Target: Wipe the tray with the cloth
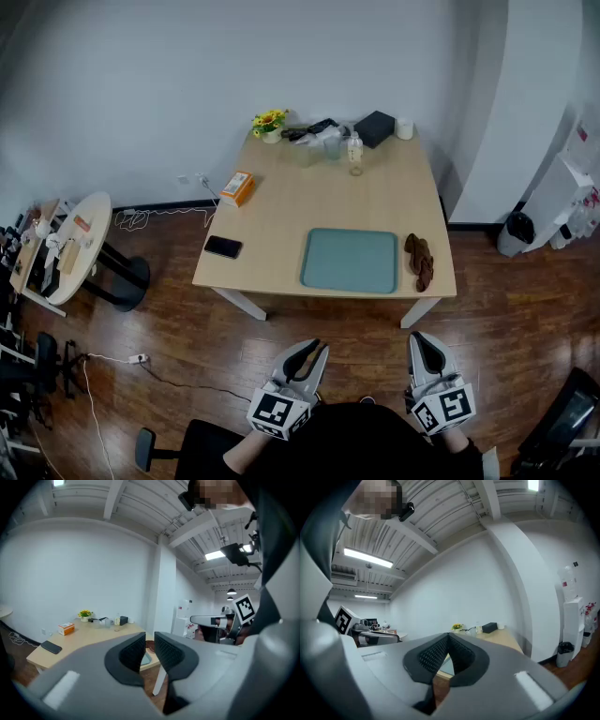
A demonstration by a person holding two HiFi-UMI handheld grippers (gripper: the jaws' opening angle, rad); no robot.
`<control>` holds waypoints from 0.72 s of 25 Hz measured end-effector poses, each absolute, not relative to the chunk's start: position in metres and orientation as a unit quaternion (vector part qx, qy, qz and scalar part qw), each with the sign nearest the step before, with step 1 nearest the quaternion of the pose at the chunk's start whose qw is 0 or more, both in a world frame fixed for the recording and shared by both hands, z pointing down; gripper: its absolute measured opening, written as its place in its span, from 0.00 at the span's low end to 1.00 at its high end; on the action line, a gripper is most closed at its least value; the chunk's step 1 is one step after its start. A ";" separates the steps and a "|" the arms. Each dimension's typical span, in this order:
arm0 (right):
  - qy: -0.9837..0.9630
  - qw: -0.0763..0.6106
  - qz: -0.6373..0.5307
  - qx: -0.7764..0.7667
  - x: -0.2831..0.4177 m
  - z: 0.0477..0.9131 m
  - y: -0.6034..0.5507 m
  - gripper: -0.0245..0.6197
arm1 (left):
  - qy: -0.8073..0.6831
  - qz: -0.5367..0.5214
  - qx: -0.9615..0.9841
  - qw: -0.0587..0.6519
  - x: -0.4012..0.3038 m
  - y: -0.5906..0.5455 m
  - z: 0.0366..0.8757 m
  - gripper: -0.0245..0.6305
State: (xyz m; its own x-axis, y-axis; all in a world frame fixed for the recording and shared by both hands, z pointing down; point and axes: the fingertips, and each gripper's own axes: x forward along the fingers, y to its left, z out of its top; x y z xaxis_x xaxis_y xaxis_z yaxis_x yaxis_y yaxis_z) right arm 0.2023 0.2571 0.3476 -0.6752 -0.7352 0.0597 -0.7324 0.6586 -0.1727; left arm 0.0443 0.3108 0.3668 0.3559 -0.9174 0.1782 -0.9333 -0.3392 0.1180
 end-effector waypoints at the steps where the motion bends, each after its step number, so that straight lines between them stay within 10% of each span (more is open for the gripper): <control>1: 0.910 0.008 -0.092 -0.405 0.208 0.349 0.253 0.04 | -0.568 0.041 0.816 0.099 0.046 0.308 0.368 0.10; 18: 0.891 -0.020 -0.104 -0.441 0.182 0.377 0.120 0.04 | -0.562 0.032 0.818 0.117 -0.009 0.171 0.393 0.10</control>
